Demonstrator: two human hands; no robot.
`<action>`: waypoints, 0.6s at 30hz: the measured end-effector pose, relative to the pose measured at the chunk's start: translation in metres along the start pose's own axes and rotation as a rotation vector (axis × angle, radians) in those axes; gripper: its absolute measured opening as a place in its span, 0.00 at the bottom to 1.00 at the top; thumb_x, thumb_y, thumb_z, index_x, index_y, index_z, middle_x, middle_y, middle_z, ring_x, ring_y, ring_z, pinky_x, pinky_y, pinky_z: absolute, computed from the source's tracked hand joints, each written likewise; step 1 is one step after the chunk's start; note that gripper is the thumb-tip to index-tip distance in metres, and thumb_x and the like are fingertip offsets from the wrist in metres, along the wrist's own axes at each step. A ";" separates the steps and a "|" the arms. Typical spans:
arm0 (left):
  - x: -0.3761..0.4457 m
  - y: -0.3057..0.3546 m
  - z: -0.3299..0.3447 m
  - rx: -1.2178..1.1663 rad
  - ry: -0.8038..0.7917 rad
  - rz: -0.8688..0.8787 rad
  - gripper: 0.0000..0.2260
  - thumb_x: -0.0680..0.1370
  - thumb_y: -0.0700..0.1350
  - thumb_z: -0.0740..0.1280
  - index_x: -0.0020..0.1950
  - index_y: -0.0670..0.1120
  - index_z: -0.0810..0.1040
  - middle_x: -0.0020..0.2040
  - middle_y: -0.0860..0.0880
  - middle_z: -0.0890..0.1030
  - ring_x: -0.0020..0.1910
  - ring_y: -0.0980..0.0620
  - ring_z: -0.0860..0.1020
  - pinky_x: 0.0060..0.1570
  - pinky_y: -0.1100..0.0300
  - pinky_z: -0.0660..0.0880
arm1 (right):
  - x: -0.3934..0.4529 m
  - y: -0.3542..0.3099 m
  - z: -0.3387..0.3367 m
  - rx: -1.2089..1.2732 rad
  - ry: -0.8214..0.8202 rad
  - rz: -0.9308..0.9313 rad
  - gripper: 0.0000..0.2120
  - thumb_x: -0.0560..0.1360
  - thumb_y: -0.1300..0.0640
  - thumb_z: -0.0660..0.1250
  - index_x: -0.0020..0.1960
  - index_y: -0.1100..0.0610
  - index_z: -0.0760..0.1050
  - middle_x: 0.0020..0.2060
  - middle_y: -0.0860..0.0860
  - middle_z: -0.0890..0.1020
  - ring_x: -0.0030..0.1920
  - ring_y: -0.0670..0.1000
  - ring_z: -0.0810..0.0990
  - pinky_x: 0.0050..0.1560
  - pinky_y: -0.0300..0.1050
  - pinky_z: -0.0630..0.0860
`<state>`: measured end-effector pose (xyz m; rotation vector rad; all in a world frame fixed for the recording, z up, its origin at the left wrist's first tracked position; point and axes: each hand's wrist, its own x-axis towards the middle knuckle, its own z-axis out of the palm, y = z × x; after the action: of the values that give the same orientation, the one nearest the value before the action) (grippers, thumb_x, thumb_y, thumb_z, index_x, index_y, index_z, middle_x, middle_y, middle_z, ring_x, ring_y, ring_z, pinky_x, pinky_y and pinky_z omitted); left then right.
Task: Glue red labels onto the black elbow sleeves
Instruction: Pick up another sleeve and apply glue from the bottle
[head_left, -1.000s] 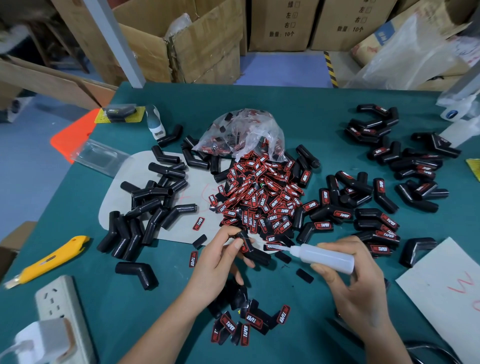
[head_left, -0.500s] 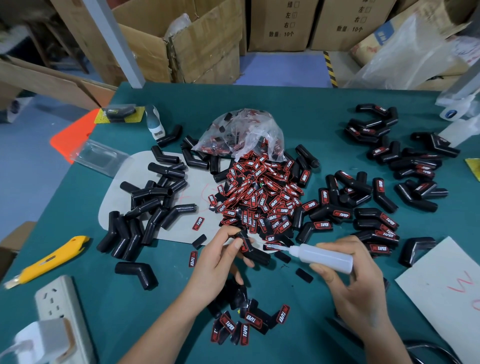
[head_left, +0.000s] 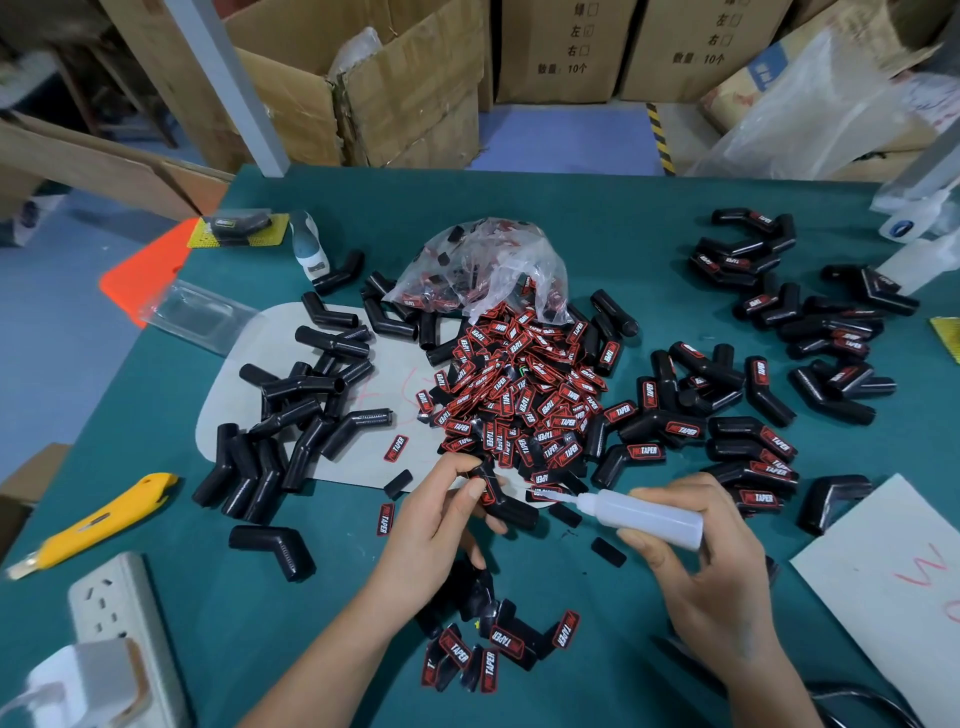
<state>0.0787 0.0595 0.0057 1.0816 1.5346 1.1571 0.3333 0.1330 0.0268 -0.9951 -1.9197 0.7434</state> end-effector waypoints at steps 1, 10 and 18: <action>0.000 0.000 0.000 -0.001 -0.001 0.000 0.09 0.86 0.50 0.59 0.59 0.47 0.73 0.42 0.44 0.86 0.26 0.41 0.80 0.33 0.51 0.80 | 0.000 0.000 0.000 0.001 0.001 0.001 0.25 0.70 0.60 0.75 0.61 0.39 0.74 0.54 0.37 0.77 0.52 0.39 0.78 0.51 0.30 0.71; 0.000 -0.004 -0.001 -0.001 -0.017 0.035 0.06 0.87 0.52 0.59 0.59 0.53 0.73 0.42 0.45 0.87 0.27 0.42 0.80 0.33 0.49 0.80 | -0.001 0.000 0.000 0.004 0.004 0.002 0.24 0.70 0.59 0.76 0.60 0.39 0.74 0.53 0.37 0.77 0.51 0.40 0.78 0.50 0.31 0.72; 0.002 -0.009 -0.001 -0.034 -0.013 0.038 0.10 0.85 0.57 0.60 0.59 0.53 0.74 0.43 0.43 0.86 0.32 0.35 0.81 0.31 0.40 0.80 | 0.002 -0.006 0.000 0.027 0.011 0.026 0.15 0.73 0.50 0.72 0.59 0.43 0.76 0.53 0.37 0.77 0.51 0.38 0.77 0.51 0.29 0.70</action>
<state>0.0757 0.0598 -0.0035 1.0981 1.4851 1.1956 0.3300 0.1312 0.0323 -1.0076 -1.8859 0.7759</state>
